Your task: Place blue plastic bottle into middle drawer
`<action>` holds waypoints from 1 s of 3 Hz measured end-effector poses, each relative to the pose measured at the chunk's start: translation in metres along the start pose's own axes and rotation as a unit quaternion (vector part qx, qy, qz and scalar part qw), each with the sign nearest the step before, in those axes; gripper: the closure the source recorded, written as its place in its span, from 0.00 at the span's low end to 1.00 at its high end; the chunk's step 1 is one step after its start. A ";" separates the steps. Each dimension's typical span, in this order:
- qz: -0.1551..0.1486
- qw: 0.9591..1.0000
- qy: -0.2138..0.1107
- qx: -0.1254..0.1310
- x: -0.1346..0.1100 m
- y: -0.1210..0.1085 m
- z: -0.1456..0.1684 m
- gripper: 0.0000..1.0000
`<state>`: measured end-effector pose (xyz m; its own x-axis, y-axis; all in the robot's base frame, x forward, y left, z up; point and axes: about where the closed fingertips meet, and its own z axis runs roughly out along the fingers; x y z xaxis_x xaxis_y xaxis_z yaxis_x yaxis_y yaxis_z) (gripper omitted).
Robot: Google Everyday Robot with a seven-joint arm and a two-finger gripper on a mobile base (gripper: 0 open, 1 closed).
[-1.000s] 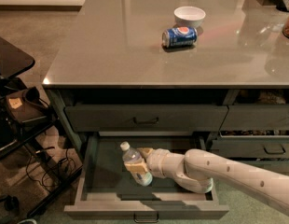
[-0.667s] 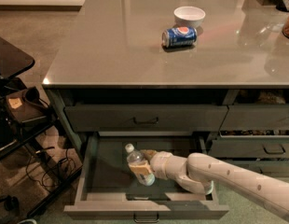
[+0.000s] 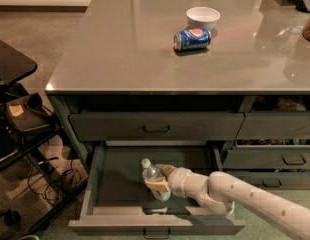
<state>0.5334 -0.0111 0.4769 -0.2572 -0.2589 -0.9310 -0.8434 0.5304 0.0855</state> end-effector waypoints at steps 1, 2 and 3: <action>-0.005 1.000 -0.012 0.006 0.011 0.000 -0.017 1.00; -0.005 1.000 -0.012 0.008 0.011 -0.001 -0.018 0.81; -0.005 1.000 -0.012 0.008 0.011 -0.001 -0.018 0.58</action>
Offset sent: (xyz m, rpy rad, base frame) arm -0.0092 -0.0145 -0.0035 0.0105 -0.0216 -0.0090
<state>0.5230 -0.0289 0.4730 -0.2375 -0.2446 -0.9401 -0.8384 0.5403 0.0712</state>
